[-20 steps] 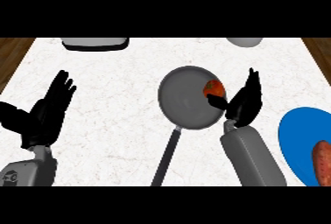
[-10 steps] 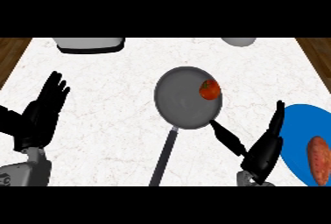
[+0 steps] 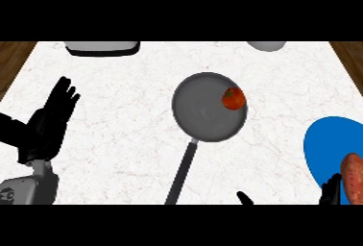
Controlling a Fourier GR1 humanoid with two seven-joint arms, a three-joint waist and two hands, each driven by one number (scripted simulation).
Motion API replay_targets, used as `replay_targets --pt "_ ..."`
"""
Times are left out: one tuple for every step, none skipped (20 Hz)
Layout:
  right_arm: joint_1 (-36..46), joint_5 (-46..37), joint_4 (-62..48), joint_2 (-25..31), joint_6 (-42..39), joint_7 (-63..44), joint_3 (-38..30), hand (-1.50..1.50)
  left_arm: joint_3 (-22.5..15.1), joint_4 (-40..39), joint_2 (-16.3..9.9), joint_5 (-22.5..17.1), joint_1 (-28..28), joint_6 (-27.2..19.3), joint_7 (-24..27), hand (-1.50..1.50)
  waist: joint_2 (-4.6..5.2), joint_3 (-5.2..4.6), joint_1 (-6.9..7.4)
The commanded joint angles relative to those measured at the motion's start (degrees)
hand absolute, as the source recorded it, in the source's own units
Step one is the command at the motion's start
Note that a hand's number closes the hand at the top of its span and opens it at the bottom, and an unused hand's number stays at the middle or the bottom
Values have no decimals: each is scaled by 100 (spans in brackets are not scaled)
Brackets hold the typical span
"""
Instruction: Pick the tomato from the plate and place it in the pan
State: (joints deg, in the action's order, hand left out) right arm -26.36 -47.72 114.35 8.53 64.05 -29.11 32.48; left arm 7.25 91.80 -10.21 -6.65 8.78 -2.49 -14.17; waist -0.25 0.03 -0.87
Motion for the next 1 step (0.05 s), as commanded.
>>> replay_targets --pt "-159 711 -336 484 900 563 160 -150 -158 -152 172 125 -106 47 320 0 15 2 50"
